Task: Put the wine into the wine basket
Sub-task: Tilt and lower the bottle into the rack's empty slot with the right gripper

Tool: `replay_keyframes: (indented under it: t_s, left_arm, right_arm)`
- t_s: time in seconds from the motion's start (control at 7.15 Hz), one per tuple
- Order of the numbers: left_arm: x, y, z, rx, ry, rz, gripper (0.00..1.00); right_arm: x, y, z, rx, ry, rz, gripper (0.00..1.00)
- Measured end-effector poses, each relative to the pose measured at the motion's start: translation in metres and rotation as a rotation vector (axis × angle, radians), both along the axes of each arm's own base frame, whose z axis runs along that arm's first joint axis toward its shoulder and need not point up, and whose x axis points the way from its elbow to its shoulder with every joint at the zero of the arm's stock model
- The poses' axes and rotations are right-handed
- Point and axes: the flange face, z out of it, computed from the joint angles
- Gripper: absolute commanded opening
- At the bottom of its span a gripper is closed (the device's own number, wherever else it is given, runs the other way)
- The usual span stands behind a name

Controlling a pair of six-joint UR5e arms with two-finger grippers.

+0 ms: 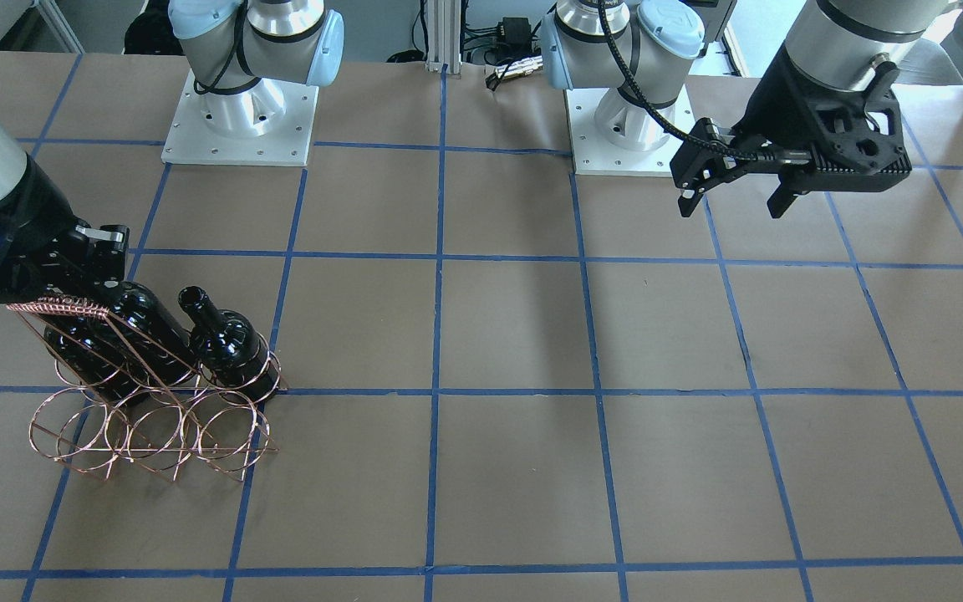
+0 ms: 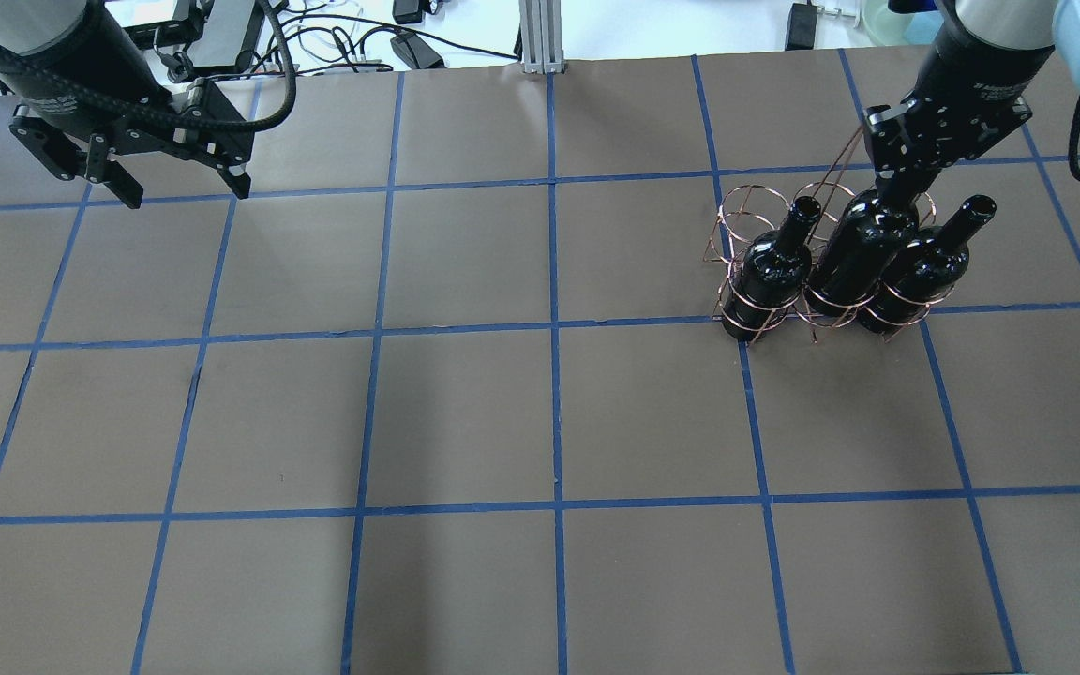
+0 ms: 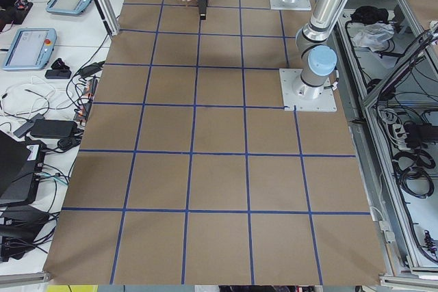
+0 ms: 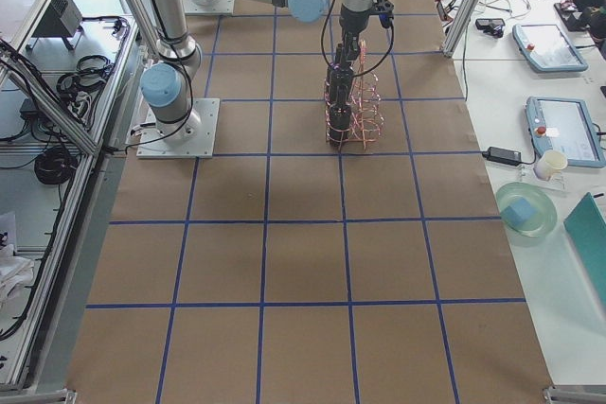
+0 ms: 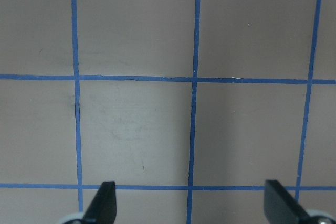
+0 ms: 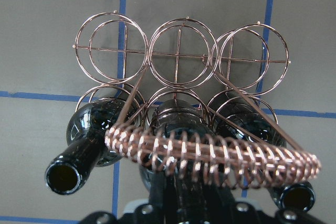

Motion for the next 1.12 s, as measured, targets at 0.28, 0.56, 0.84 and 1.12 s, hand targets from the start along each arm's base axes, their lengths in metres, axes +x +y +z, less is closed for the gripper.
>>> replay_keyframes:
  t_s: [0.28,0.56,0.84,1.12]
  left_arm:
    - [0.001,0.000,0.000,0.001,0.000,0.001,1.00]
    - [0.001,0.000,-0.001,0.003,-0.001,0.001,1.00]
    - [0.001,-0.001,-0.002,0.005,-0.001,0.002,1.00]
    - [0.002,-0.001,-0.002,0.005,-0.002,0.003,1.00]
  right_arm:
    - [0.000,-0.003,-0.014,0.025,-0.004,-0.006,0.00]
    - [-0.001,-0.006,-0.028,0.035,-0.004,-0.010,0.00]
    - [-0.001,-0.006,-0.039,0.038,-0.004,-0.018,0.19]
    - [-0.001,-0.007,-0.046,0.044,-0.005,-0.024,0.67]
